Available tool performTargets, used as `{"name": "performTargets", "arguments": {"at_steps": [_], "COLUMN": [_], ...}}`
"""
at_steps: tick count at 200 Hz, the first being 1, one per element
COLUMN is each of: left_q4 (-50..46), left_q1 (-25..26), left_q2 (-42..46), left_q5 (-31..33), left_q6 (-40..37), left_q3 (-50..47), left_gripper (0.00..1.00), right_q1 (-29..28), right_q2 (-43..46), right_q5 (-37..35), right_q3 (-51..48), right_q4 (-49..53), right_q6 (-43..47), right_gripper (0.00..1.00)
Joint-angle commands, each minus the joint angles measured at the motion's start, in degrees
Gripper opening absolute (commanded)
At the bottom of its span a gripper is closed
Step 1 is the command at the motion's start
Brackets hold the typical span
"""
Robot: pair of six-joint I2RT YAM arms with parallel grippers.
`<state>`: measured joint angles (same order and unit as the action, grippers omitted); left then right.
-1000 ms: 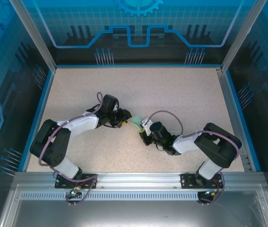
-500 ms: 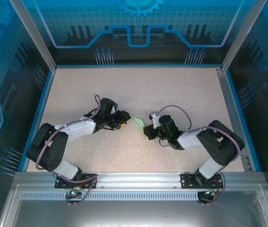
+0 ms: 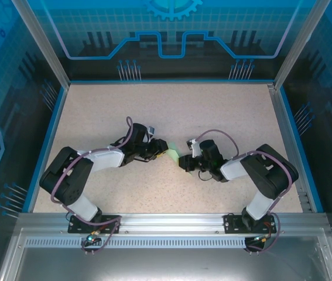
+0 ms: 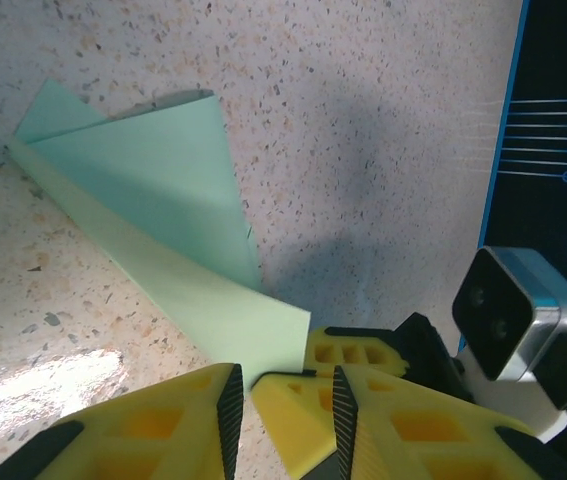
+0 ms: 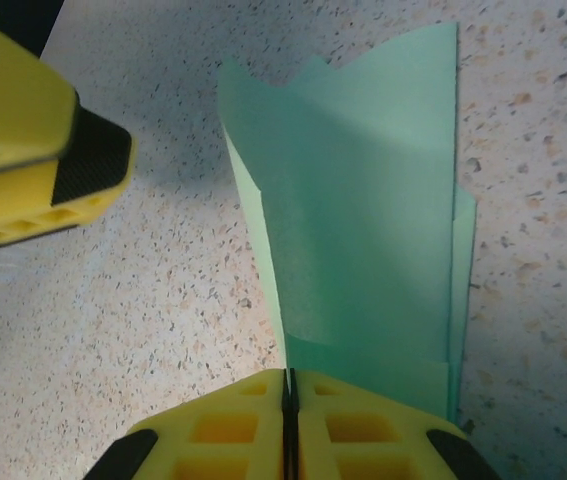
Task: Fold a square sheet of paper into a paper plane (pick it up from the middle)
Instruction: Fold the wing for the fifth time at the center of the table.
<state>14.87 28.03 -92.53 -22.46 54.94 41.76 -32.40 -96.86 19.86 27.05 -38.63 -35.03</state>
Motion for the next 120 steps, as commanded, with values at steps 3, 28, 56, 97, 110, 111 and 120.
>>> {"name": "performTargets", "arguments": {"at_steps": [3, 28, 56, 97, 110, 111, 120], "left_q4": [3.09, 3.03, 3.16, 3.44, 3.45, 3.43, 3.41], "left_q1": [0.69, 0.97, 1.07, 1.40, 1.58, 1.59, 1.67], "left_q2": [-1.20, -2.18, -3.60, -5.17, -5.59, -5.62, -5.81], "left_q5": [-1.73, -1.68, -1.76, -2.63, -2.91, -2.88, -3.01], "left_q6": [-1.97, -2.49, -2.56, -3.21, -3.60, -3.65, -3.86], "left_q3": [-1.11, -0.40, 0.47, 1.80, 2.31, 2.29, 2.60], "left_gripper": [0.34, 0.34, 0.33, 0.33, 0.33, 0.33, 0.33], "right_q1": [1.74, 2.48, 3.44, 4.57, 4.93, 4.96, 5.22], "right_q2": [-1.73, -2.83, -3.39, -3.25, -3.04, -3.06, -2.98], "right_q5": [2.58, 3.34, 3.58, 4.82, 6.06, 6.15, 7.08], "right_q3": [1.16, 1.56, 1.44, 1.34, 1.35, 1.34, 1.43], "right_q4": [-0.67, -0.66, -0.83, -0.92, -1.34, -1.35, -1.60], "right_q6": [-2.47, -3.76, -4.95, -5.96, -6.60, -6.66, -7.18], "right_gripper": [0.09, 0.09, 0.09, 0.09, 0.09, 0.09, 0.09]}}
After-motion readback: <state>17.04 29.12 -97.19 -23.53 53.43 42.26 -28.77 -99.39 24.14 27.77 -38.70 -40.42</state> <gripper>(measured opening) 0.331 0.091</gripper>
